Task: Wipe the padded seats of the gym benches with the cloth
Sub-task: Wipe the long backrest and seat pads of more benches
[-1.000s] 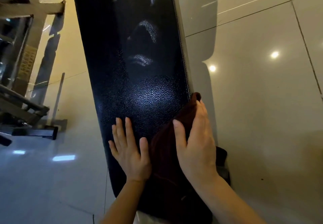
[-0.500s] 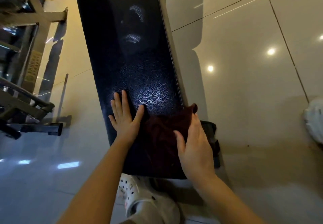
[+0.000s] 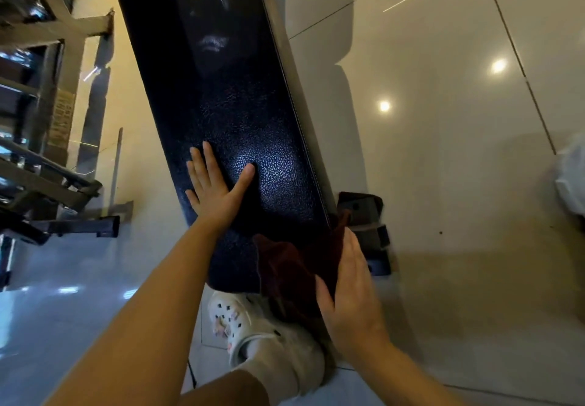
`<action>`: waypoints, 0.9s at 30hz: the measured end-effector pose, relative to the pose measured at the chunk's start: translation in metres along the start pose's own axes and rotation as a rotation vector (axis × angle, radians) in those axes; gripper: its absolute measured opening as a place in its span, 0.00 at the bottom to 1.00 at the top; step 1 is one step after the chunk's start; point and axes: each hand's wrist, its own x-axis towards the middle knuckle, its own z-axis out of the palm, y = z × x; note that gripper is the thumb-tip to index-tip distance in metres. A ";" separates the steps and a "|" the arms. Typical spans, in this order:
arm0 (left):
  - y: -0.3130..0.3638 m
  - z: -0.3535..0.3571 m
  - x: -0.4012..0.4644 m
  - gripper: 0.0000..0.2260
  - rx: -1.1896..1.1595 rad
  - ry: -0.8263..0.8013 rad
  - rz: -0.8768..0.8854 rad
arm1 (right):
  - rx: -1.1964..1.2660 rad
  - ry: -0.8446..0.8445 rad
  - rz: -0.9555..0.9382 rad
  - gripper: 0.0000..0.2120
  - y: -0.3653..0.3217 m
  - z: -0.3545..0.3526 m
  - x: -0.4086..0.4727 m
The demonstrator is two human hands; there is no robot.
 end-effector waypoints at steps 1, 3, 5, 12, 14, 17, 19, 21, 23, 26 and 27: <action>0.000 0.000 0.000 0.53 0.000 0.002 -0.002 | 0.025 -0.010 0.014 0.34 -0.004 -0.001 0.003; 0.001 0.000 0.000 0.53 -0.008 0.005 -0.001 | 0.068 -0.011 0.057 0.34 -0.017 -0.004 0.016; 0.001 0.000 0.000 0.53 -0.018 0.008 0.004 | 0.085 -0.014 0.069 0.35 -0.032 -0.010 0.043; -0.003 0.002 0.000 0.51 0.005 0.020 0.019 | 0.032 0.005 -0.003 0.35 -0.080 -0.014 0.141; -0.003 0.002 0.001 0.50 -0.001 0.010 0.017 | 0.000 0.035 -0.031 0.35 -0.073 -0.012 0.127; -0.002 0.003 0.002 0.43 -0.033 0.021 -0.003 | -0.006 0.038 -0.020 0.36 -0.045 -0.011 0.072; 0.000 0.004 0.003 0.39 -0.040 0.044 -0.018 | -0.009 0.055 -0.002 0.35 -0.029 -0.007 0.035; 0.001 0.004 0.004 0.38 -0.026 0.046 -0.026 | -0.017 0.074 0.009 0.34 -0.020 -0.003 0.018; 0.000 0.004 0.002 0.39 -0.008 0.050 -0.020 | -0.011 0.079 0.011 0.34 -0.020 -0.001 0.020; 0.003 0.002 0.002 0.39 -0.108 0.218 0.017 | 0.030 0.062 0.037 0.35 -0.031 -0.005 0.039; 0.007 -0.001 0.005 0.38 -0.182 0.313 0.003 | 0.036 0.050 0.038 0.35 -0.036 -0.008 0.049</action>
